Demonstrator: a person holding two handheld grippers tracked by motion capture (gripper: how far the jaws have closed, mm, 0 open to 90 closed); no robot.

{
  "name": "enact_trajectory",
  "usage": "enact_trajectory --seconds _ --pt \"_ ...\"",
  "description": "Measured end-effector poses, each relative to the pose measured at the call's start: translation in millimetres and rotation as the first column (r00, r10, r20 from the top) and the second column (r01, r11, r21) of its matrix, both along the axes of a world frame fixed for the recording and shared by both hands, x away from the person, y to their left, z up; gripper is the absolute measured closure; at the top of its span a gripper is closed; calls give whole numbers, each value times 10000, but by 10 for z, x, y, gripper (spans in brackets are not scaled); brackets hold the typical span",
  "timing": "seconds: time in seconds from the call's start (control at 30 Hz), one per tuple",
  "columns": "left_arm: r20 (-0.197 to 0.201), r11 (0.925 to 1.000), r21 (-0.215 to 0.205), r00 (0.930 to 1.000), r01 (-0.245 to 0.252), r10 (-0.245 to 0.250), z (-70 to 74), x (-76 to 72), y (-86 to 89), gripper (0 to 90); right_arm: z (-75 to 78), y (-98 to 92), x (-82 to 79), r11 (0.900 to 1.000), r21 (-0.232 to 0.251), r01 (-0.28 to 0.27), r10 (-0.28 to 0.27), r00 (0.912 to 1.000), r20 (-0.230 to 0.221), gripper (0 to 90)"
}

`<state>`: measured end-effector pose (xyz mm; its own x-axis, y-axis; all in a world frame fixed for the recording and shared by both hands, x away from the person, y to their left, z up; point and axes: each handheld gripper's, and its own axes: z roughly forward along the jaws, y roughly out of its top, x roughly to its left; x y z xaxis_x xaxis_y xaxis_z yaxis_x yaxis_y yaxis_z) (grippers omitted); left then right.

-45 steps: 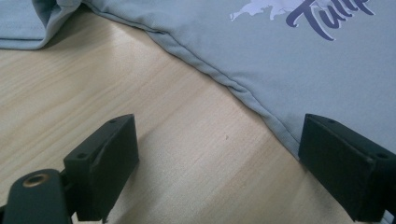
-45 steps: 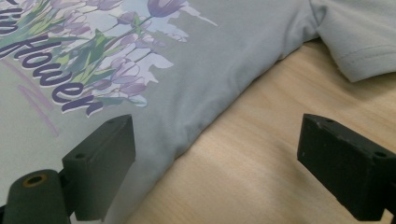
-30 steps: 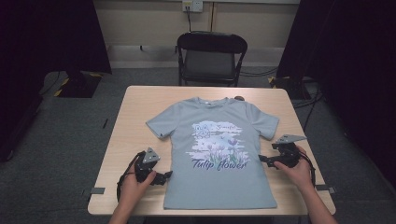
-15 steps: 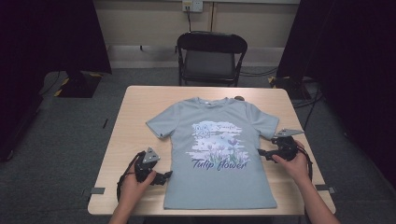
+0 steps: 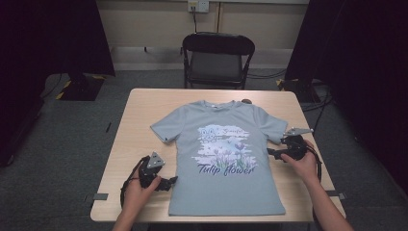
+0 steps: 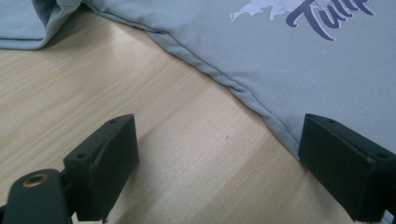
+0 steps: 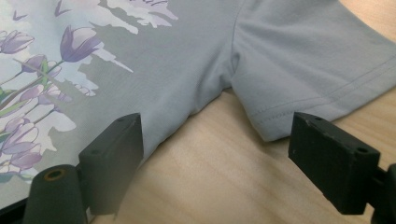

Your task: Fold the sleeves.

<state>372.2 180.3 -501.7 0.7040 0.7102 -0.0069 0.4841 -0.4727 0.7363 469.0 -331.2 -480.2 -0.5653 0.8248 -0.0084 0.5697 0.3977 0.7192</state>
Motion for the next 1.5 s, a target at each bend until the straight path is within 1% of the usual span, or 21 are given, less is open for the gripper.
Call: enact_trajectory --seconds 0.2,0.23,0.33,0.47,0.57,0.63,0.77,0.93,1.2,1.23,1.3,1.37,1.4,1.43,1.5 --pt "-2 10000 -4 10000 -3 3 0 0 0 115 -4 17 63 10000 22 -8 8 10000 8 174" --pt "-2 10000 -1 10000 0 0 0 0 0 115 -7 29 81 10000 -54 2 -3 10000 -52 174" --pt "-5 10000 0 10000 -3 3 0 0 0 115 -5 34 102 10000 -87 -43 43 10000 -1 174" --pt "0 10000 -3 10000 -2 2 0 0 0 115 4 31 151 9999 -114 31 -31 10000 7 174" --pt "-1 10000 -4 10000 -3 3 0 0 0 115 21 18 193 9999 -103 86 -86 10000 28 174" --pt "10 10000 10 10000 -1 1 0 1 1 115 39 9 218 9999 -15 131 -131 9999 51 179" --pt "0 10000 -3 10000 -2 2 0 0 0 115 71 -4 263 9998 -69 177 -176 9998 55 185" --pt "-4 10000 -1 10000 -5 5 0 0 0 115 81 -55 333 9990 59 448 -448 9990 50 197" --pt "-1 10000 -3 10000 -2 2 0 0 0 115 95 -164 461 9960 140 887 -888 9960 101 264" --pt "-3 10000 -2 10000 0 0 0 0 0 115 98 -197 490 9944 150 1042 -1043 9945 92 268" --pt "-2 10000 -4 10000 -2 2 0 0 0 115 99 -211 502 9940 153 1086 -1088 9940 98 292" --pt "-5 10000 0 10000 -4 4 0 0 0 115 94 -237 527 9924 194 1219 -1220 9925 52 294" --pt "3 10000 7 10000 -5 5 0 0 0 115 94 -253 538 9918 252 1252 -1255 9921 78 294" --pt "-7 10000 -1 10000 -4 4 0 0 0 115 95 -280 559 9893 351 1415 -1418 9899 72 297" --pt "-4 10000 -2 10000 -5 5 0 0 0 115 93 -293 572 9880 312 1516 -1518 9884 66 307"
